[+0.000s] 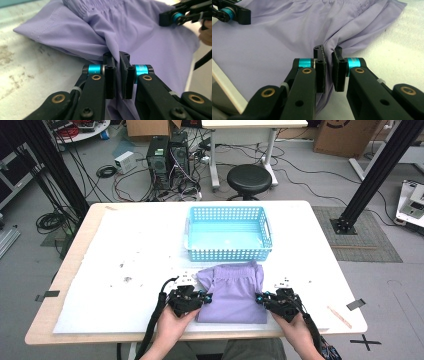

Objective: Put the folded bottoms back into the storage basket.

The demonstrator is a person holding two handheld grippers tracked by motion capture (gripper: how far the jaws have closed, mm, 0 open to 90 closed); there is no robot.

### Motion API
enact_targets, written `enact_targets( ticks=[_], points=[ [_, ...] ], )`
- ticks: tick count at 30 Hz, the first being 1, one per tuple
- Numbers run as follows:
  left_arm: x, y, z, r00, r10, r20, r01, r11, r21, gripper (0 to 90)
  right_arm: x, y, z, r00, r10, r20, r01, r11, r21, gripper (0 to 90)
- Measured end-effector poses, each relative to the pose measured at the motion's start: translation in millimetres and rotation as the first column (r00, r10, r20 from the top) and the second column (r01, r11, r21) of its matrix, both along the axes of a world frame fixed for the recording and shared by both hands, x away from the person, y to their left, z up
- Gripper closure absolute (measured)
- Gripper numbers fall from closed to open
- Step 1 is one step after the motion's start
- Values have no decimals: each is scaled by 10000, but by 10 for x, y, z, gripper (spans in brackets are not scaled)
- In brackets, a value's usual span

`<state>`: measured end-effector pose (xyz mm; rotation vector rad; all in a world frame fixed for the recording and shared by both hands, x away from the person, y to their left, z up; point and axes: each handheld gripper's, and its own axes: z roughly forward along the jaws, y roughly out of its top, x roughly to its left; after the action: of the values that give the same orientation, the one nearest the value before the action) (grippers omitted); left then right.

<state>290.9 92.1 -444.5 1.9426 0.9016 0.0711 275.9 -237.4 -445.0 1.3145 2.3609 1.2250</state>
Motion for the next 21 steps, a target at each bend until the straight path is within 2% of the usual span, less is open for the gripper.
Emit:
enact_targets(
  ticks=[4,7,8,10,12,15,18,21],
  points=[
    [-19,12,56,9999,-154,56,155,9994,-306,845,-5,-36,43,10000,44,-70,-41,9993,381,844],
    [-21,39,115,9993,-364,64,368,9966,-733,845,-8,-70,94,10000,76,-25,-74,9980,627,845],
    [-20,48,147,9990,-426,114,432,9969,-653,845,-10,-79,116,10000,75,-19,-73,9974,718,845],
    [-31,61,244,9977,-481,474,506,9973,-531,844,-10,-97,170,9999,89,70,-95,9957,919,846],
    [-37,85,338,9962,-515,707,565,9959,-712,845,-13,-105,239,9997,146,204,-168,9937,1105,846],
    [-29,110,465,9933,-581,1004,642,9962,-593,845,-17,-90,371,9988,187,458,-244,9915,1280,846],
    [-7,135,607,9903,-549,1273,657,9945,-816,845,2,-74,522,9964,235,819,-343,9904,1336,846],
    [47,155,756,9858,-593,1570,715,9948,-730,845,48,-66,685,9935,245,1109,-402,9891,1416,846]
  ],
)
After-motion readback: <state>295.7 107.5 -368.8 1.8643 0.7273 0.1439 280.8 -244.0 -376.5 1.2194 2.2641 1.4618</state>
